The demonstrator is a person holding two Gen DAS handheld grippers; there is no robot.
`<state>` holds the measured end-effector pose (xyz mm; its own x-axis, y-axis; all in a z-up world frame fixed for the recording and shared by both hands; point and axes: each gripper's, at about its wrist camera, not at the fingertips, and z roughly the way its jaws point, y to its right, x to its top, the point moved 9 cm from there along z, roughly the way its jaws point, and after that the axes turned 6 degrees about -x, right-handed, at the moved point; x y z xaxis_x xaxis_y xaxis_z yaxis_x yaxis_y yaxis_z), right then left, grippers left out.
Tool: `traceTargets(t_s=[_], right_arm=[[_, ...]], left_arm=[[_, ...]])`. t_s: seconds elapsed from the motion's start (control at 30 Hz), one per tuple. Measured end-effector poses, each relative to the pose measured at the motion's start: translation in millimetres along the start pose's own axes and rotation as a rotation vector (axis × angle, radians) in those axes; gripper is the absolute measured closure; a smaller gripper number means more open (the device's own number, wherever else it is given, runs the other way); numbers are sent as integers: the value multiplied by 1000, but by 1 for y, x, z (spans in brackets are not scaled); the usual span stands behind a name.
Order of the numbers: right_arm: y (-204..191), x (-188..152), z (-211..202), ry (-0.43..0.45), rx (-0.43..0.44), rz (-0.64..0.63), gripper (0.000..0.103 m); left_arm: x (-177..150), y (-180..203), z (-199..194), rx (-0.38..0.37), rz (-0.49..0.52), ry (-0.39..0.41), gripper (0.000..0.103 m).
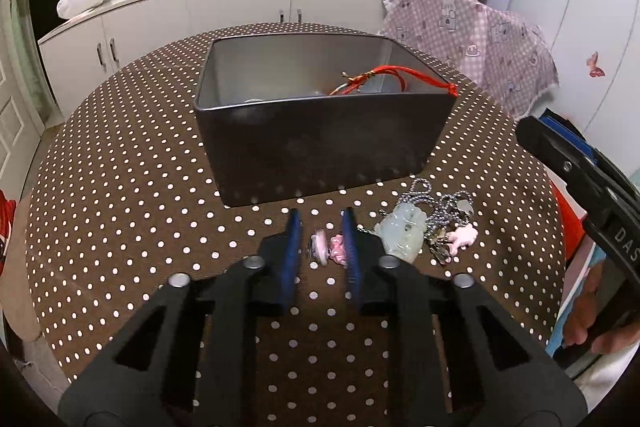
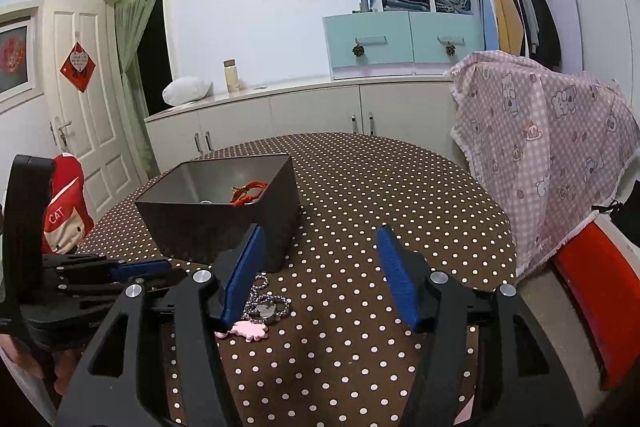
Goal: Organize jewelry
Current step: 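Reach both grippers toward the jade pendant and silver chains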
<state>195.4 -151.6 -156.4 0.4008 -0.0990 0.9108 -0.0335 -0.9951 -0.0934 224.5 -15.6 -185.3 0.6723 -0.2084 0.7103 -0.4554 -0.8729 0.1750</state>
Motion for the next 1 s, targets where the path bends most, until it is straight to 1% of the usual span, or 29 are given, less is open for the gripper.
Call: traceTargets(t_s=[0.03, 0.13, 0.17, 0.23, 0.33, 0.47, 0.5, 0.6, 0.7, 0.73, 0.77, 0.8, 0.83, 0.87, 0.9, 1.0], right_arm=[[0, -1, 0, -1, 1, 1, 48], [-3, -2, -3, 0, 14, -6, 48], [-4, -2, -3, -1, 21, -8, 47], [-9, -3, -5, -4, 46, -12, 47], [-19, -7, -6, -17, 80, -27, 47], [-41, -13, -6, -38, 131, -90, 47], [-46, -14, -5, -41, 142, -104, 47], [-61, -20, -2, -57, 162, -164, 47], [-66, -25, 1, -69, 153, -193, 40], [-66, -26, 1, -72, 152, -196, 40], [-66, -26, 2, -76, 152, -197, 39], [-66, -27, 3, -80, 150, -198, 39], [-65, -27, 3, -81, 147, -200, 38], [-66, -26, 4, -82, 148, -199, 37], [-64, -25, 3, -82, 151, -192, 35], [-61, -25, 4, -82, 132, -195, 35]], left_arm=[[0, 0, 0, -7, -4, -1, 89], [1, -1, 0, -1, -5, 3, 91], [1, -3, -1, 2, -10, 5, 95], [0, -8, -2, 19, -28, 6, 96], [0, -16, -9, -6, -64, 29, 97], [-2, -22, -20, -45, -98, 70, 97], [-3, -23, -21, -44, -102, 72, 97], [-7, -26, -21, -32, -93, 63, 97], [-15, -27, -17, -52, -92, 11, 97], [-15, -27, -17, -52, -88, 12, 96], [-15, -27, -18, -53, -84, 18, 92], [-15, -26, -18, -62, -83, 19, 85], [-14, -24, -18, -83, -85, 21, 54], [-13, -22, -21, -110, -91, 35, 27], [-9, -27, -26, -81, -108, 75, 25], [-8, -28, -27, -97, -106, 78, 25]])
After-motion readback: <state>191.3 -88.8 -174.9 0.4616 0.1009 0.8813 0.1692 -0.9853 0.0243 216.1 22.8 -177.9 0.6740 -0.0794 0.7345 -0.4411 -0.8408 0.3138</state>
